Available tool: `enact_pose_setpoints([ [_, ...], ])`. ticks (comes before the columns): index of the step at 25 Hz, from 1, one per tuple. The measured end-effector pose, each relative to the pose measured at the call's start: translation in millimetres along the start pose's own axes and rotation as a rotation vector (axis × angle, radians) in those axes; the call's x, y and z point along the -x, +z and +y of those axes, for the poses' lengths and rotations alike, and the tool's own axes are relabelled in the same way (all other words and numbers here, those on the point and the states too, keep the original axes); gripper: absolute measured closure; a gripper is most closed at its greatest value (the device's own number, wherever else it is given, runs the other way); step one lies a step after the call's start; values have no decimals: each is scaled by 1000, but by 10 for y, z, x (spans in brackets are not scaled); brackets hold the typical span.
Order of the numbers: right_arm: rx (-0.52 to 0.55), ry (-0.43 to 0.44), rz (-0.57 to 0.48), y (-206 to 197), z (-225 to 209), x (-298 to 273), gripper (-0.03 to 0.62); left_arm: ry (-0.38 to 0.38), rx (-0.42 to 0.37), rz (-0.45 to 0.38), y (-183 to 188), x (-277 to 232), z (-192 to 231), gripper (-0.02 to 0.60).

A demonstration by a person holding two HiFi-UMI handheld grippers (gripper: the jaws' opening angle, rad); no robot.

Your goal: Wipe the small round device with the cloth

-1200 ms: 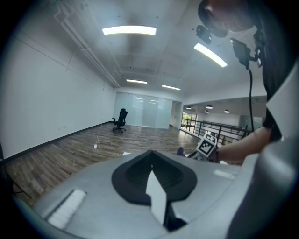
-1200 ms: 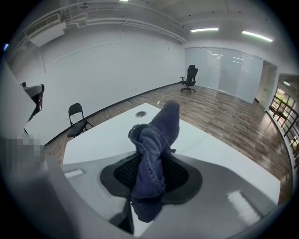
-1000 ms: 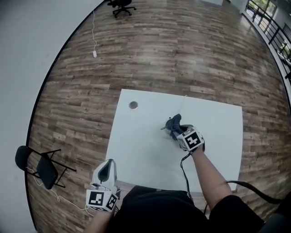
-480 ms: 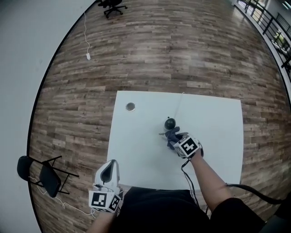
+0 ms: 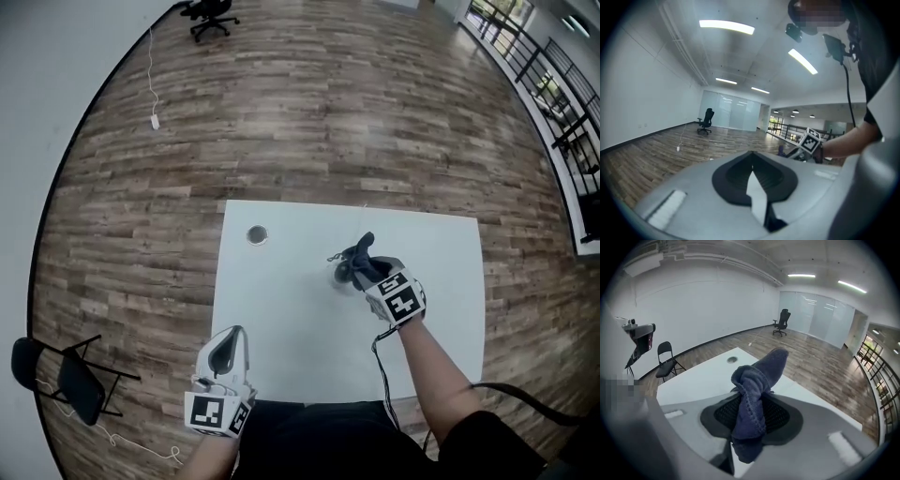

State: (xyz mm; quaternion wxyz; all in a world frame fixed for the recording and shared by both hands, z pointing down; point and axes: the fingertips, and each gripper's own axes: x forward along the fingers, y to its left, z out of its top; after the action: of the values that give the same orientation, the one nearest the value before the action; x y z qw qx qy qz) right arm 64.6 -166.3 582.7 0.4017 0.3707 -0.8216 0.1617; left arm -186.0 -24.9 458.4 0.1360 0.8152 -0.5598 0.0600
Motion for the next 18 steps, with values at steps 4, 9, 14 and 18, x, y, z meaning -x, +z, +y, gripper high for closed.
enact_pose_setpoints([
  [4, 27, 6, 61, 55, 71, -149, 473, 4, 13, -6, -61, 23, 137, 576],
  [9, 43, 14, 124, 105, 191, -256, 473, 14, 58, 12, -225, 74, 349, 575],
  [14, 69, -12, 153, 139, 242, -304, 473, -16, 89, 18, -350, 54, 445, 575],
  [18, 98, -5, 160, 153, 380, -324, 473, -41, 105, 26, -397, 28, 468, 575],
])
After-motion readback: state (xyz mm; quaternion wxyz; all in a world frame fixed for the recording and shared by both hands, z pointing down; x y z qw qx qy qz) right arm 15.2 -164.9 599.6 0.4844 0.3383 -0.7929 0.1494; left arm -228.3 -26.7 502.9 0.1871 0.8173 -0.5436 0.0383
